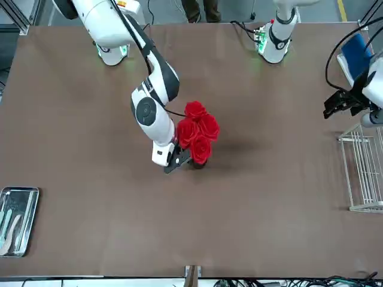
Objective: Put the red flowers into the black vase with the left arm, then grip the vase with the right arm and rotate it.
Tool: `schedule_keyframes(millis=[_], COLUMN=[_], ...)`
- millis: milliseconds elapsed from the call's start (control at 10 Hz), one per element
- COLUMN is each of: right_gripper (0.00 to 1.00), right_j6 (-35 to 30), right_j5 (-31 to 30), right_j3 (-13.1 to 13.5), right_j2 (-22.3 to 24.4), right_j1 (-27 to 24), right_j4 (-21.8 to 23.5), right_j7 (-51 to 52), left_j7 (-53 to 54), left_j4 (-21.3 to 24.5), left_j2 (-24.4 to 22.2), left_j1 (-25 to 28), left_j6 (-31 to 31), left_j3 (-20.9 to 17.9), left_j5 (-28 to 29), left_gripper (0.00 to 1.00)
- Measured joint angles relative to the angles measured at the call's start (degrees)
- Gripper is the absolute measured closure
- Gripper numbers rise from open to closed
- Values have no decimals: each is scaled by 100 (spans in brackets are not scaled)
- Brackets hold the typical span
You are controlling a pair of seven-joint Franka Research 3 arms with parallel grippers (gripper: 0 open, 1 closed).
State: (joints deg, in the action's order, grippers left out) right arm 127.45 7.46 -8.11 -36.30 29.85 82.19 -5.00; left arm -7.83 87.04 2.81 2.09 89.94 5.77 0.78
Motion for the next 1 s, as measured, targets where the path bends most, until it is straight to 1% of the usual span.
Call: schedule_keyframes(millis=[300,400,500,700,800,1000], right_gripper=[75,75,75,75,75,75], right_j6=[-275,-488,-616,-697,-701,-701], right_j5=[-485,-814,-952,-1178,-1402,-1939], right_j3=[-6,-28,-43,-80,-102,-249], right_j2=[12,16,17,17,17,19], right_j1=[16,20,24,30,33,41], right_j4=[-86,-185,-253,-340,-357,-367], right_j7=[3,6,6,83,190,425], left_j7=[0,0,-1,-2,-2,-2], left_j4=[-25,-51,-70,-73,-73,-72], left_j2=[0,-1,-1,1,11,45], left_j1=[11,-6,-12,1,19,22], left_j6=[-1,-15,-114,-262,-270,-272], left_j3=[45,116,184,213,212,212], left_j5=[-3,-8,-8,-8,-8,-8], left_gripper=[0,0,0,0,0,0])
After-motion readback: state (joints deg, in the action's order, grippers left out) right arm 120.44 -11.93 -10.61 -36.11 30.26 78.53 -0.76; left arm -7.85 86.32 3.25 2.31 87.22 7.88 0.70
